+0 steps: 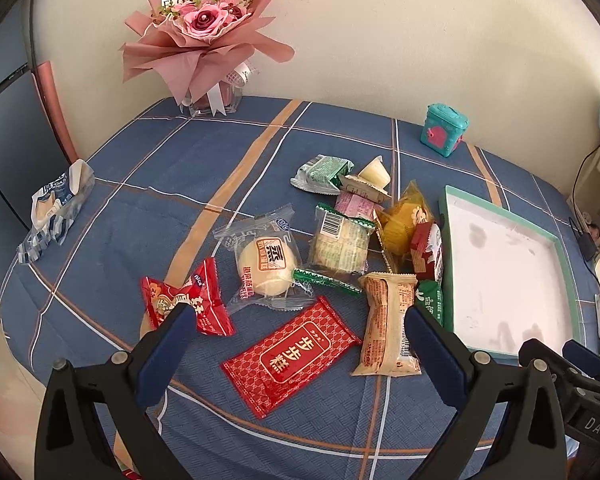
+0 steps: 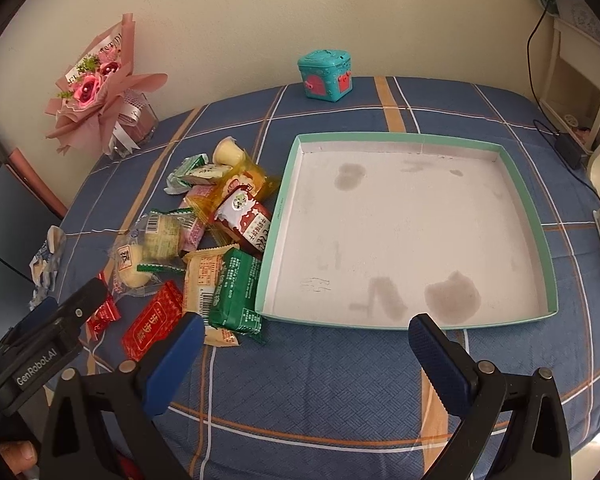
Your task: Organize snacks
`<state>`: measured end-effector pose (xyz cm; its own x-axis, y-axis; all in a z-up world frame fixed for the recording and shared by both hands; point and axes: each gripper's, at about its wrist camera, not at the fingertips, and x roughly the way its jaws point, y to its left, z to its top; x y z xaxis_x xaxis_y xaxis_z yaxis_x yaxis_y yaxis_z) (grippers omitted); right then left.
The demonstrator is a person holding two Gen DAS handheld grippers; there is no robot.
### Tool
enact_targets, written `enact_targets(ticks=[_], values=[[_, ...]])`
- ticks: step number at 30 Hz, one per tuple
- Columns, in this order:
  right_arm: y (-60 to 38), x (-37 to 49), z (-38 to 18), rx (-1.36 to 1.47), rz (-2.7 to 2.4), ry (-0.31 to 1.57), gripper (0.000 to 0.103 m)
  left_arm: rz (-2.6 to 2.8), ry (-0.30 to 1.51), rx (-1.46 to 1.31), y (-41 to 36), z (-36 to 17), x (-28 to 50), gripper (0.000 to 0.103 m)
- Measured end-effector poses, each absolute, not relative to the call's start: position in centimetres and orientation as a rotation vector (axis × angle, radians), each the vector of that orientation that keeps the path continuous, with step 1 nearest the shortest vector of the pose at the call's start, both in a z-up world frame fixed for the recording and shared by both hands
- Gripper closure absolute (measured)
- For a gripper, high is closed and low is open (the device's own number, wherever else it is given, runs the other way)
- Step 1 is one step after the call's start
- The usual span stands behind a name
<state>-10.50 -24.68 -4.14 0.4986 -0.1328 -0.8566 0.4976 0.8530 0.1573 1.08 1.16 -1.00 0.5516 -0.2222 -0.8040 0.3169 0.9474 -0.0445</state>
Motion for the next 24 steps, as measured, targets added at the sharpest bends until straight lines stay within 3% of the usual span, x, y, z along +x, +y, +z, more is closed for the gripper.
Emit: enact_targets(ticks=[24], values=[[-24.55, -10.44, -3.92, 0.409, -0.385, 0.962, 0.0, -0.321, 0.953, 0.14, 1.14, -1.33, 1.02, 0.0]])
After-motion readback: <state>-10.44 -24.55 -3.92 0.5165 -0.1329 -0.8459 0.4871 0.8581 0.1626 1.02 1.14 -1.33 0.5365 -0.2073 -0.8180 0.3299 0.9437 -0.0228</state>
